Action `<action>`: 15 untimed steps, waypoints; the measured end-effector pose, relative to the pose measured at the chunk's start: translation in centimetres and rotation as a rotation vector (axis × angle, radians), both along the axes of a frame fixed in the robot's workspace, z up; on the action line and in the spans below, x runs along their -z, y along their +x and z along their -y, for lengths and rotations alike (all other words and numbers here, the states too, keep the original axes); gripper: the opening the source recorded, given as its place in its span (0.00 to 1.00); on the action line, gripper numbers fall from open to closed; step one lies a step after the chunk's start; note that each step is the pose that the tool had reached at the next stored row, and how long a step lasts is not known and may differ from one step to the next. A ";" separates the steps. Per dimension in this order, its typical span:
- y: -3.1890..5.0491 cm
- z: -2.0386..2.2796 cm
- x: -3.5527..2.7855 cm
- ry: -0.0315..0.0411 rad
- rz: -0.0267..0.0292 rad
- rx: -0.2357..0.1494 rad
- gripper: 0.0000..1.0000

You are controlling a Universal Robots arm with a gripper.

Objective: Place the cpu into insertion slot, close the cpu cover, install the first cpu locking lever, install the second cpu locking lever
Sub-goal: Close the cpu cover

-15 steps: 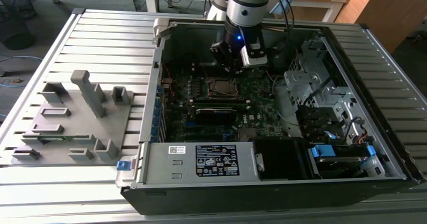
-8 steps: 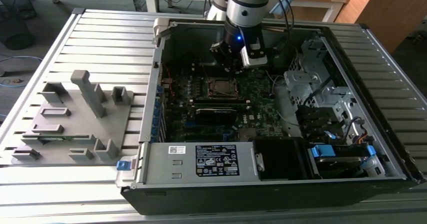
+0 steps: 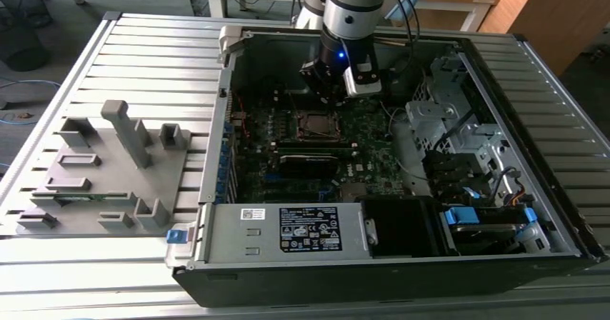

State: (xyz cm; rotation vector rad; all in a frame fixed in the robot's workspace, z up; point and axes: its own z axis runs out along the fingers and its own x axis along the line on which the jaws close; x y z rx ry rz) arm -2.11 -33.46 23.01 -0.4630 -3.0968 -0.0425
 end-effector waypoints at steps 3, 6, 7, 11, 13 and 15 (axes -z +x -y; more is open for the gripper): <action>0.00 0.00 0.00 0.0000 0.0000 0.000 0.11; 0.00 0.00 0.00 -0.0001 0.0000 0.000 0.11; 0.00 0.00 0.00 0.0000 0.0000 0.000 0.11; 0.00 0.00 0.06 -0.0001 0.0000 -0.009 0.11; 0.00 0.00 0.10 0.0000 0.0000 -0.020 0.11; 0.00 0.00 0.13 0.0000 0.0000 -0.035 0.11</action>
